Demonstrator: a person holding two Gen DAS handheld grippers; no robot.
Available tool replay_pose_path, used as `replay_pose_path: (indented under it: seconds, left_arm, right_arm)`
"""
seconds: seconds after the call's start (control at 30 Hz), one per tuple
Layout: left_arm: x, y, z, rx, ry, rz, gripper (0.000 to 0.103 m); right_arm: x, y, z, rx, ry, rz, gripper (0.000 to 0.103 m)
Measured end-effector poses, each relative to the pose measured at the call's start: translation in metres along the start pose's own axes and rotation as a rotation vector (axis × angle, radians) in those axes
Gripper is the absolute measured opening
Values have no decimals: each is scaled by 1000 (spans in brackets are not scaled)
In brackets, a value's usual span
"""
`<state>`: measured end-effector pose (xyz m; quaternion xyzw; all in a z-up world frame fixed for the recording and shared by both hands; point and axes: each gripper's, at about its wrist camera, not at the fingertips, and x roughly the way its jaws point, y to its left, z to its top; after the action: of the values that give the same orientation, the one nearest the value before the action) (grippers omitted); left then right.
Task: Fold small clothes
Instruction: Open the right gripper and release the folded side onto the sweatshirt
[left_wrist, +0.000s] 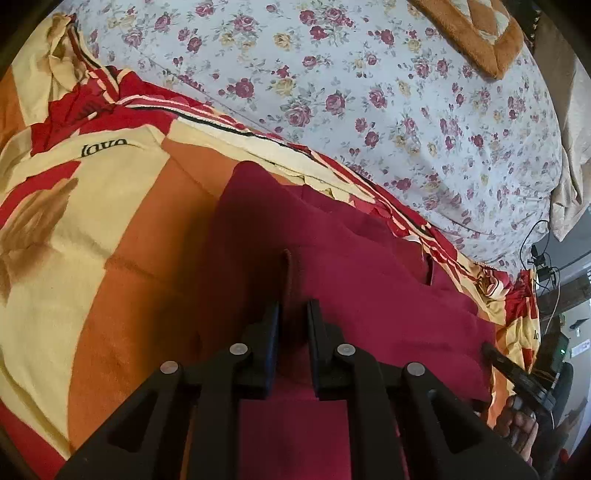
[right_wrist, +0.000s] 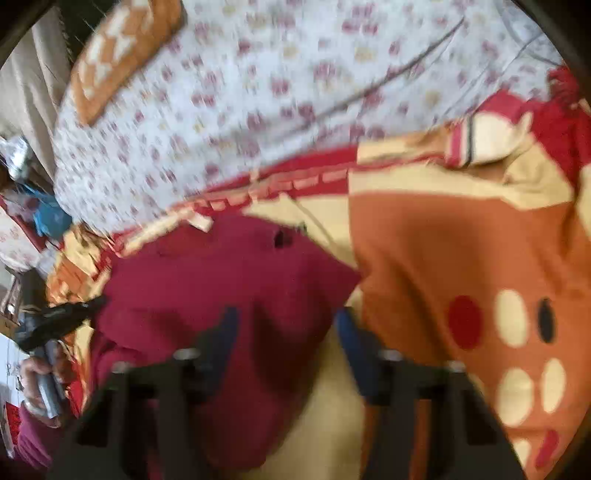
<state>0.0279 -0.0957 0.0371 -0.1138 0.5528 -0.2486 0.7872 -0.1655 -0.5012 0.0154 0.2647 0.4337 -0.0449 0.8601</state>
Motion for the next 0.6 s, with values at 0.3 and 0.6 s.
replay_pose_path:
  seconds: [0.3,0.6]
  left_arm:
    - [-2,-15,-17,117,-33,63,20]
    - [-22,-24,-33,157,-76,106,20]
  right_arm:
    - [6,-5,-1,-35,-69,-135,11]
    - [-44,15,-24,-58,-68,-37,51]
